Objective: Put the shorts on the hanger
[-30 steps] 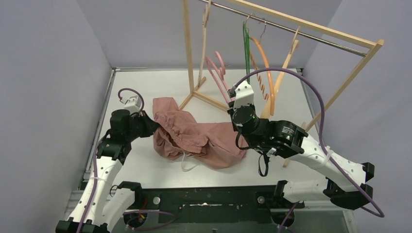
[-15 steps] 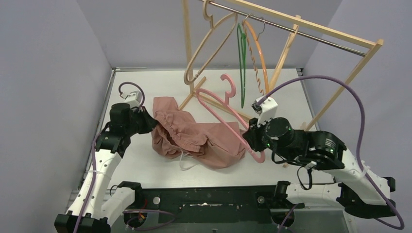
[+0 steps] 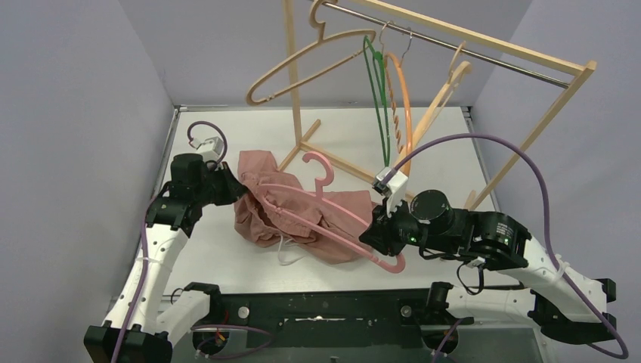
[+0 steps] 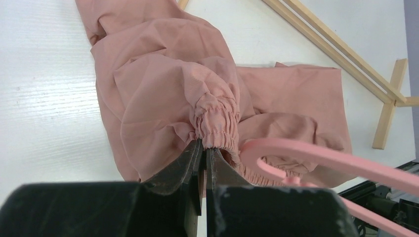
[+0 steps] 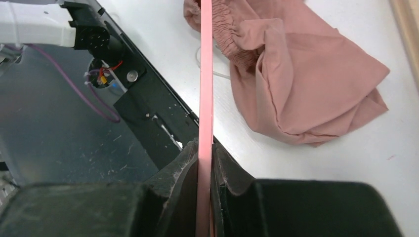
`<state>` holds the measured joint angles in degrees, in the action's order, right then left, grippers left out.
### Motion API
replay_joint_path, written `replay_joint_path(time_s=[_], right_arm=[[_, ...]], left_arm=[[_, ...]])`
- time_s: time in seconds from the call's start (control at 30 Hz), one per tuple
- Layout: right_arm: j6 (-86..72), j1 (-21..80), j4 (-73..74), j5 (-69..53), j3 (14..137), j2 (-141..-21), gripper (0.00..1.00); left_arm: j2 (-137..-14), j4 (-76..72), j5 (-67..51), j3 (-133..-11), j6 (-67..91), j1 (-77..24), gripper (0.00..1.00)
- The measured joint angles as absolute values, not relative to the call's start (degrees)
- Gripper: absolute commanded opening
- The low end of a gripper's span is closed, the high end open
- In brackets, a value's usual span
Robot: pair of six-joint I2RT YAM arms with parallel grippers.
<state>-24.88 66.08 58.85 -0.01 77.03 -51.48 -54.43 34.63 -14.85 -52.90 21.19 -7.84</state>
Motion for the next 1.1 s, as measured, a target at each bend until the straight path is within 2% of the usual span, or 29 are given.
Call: replay_joint_path(time_s=[0.47, 0.8, 1.1], right_arm=[[-21.89, 66.11, 54.96, -3.57, 74.76, -54.65, 0.00], [-16.80, 66.11, 54.17, 2.81, 72.71, -58.15, 0.00], [-8.62, 66.48, 41.58, 9.76, 65.54, -59.66, 0.00]], left_arm=[[-55.68, 36.88, -16.12, -54.28, 21.19, -7.84, 0.00], [-56.27, 39.22, -18.79, -57.63, 21.37, -7.84, 0.00], [-54.04, 38.20, -28.45, -61.52, 24.95, -7.84, 0.00]])
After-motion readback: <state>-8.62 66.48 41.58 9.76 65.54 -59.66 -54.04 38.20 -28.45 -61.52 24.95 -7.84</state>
